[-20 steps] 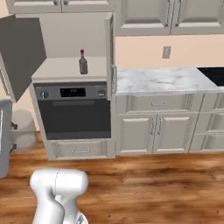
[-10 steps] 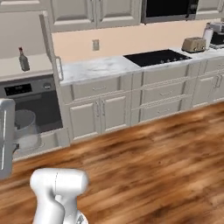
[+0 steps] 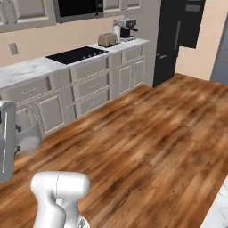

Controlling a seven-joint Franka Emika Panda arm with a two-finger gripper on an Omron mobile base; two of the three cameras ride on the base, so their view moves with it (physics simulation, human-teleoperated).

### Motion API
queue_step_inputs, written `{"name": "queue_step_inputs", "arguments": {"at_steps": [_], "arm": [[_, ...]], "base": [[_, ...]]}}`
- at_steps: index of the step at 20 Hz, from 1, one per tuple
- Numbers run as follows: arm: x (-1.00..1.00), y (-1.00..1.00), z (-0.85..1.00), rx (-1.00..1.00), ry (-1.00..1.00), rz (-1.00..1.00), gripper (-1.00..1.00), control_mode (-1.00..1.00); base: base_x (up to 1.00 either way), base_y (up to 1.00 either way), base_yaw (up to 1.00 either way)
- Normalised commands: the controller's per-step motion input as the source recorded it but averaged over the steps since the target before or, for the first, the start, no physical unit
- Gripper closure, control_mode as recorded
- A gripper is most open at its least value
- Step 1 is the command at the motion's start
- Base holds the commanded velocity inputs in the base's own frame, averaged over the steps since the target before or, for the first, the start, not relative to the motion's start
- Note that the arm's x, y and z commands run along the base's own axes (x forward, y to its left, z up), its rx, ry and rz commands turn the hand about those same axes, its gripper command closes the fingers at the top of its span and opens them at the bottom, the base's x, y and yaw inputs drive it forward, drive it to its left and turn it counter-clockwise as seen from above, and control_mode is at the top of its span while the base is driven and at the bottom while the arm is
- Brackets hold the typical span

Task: There is a bowl on the dining counter. Grab a lemon wedge from the fridge and place it in the bowl. Then get the liquor bottle and glass cup from the cabinet and place them next to the bowl.

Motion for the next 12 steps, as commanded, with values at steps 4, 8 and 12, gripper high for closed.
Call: {"name": "queue_step_inputs", "arguments": {"at_steps": [4, 8, 12], "arm": [[0.00, 0.00, 0.00, 0.00, 0.00, 0.00, 1.00, 1.00], [0.00, 0.00, 0.00, 0.00, 0.00, 0.00, 1.00, 1.00], [0.00, 0.00, 0.00, 0.00, 0.00, 0.00, 1.00, 1.00]], "base": [[-0.43, -0.19, -0.71], [-0.47, -0.15, -0.71], [-0.55, -0.12, -0.70]]}}
